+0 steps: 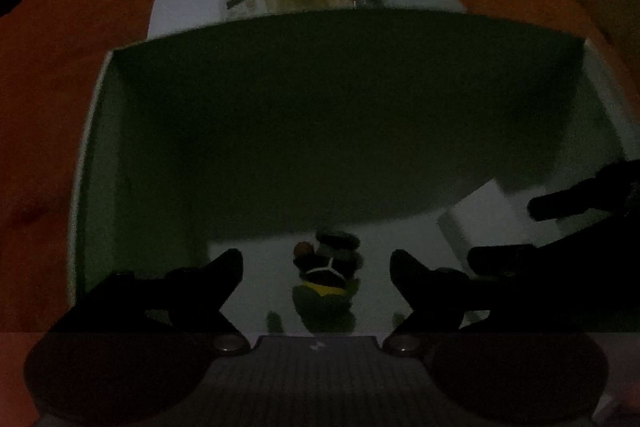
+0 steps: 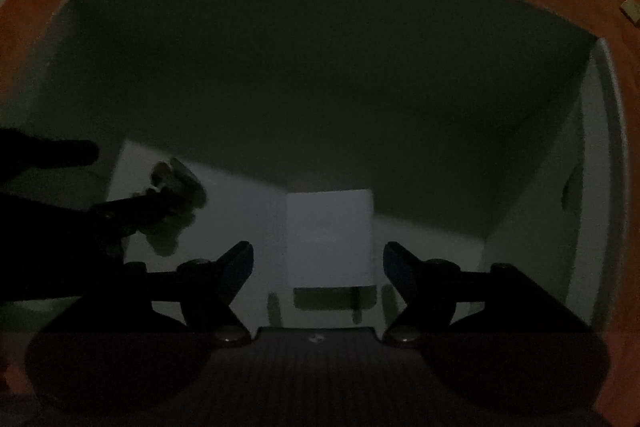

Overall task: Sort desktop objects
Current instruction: 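Withdraw both open tools from the box back over the white sheet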

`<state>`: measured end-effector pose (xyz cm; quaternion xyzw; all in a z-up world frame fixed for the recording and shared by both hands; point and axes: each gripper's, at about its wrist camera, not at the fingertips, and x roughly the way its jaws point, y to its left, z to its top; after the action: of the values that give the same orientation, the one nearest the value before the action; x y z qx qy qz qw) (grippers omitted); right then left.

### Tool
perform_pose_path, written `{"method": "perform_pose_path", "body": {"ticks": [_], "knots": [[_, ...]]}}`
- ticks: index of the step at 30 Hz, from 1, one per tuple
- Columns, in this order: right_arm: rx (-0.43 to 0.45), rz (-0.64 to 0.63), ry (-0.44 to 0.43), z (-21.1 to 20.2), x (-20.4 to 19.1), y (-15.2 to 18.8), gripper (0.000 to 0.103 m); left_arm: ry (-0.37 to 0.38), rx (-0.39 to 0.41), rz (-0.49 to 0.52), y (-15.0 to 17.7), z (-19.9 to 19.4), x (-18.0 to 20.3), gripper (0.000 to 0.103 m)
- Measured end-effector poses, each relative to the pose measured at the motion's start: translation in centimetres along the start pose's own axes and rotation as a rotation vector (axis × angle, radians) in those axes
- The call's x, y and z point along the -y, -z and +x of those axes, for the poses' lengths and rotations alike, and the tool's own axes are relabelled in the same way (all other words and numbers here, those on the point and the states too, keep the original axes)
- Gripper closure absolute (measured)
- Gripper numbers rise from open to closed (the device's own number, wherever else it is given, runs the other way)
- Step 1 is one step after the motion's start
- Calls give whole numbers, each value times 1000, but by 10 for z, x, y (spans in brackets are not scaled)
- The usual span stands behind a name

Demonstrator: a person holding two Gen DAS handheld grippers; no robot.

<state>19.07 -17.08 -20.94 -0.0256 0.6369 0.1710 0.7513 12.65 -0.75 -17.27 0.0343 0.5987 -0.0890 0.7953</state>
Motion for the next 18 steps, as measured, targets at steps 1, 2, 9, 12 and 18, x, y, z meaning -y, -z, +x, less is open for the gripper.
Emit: {"method": "perform_pose_path", "body": {"ticks": [1, 2, 9, 12, 18], "knots": [[14, 11, -10, -6, 3, -2, 28, 8, 6, -7, -3, -6, 0, 21], [28, 21, -19, -13, 7, -4, 28, 12, 15, -9, -5, -9, -2, 20], [162, 69, -59, -64, 24, -24, 28, 20, 83, -26, -32, -36, 0, 19], [211, 93, -74, -84, 31, -34, 28, 34, 135, -59, -55, -43, -19, 15], [267, 125, -47, -102, 32, -65, 28, 4, 170, -100, -87, -44, -35, 12]]}}
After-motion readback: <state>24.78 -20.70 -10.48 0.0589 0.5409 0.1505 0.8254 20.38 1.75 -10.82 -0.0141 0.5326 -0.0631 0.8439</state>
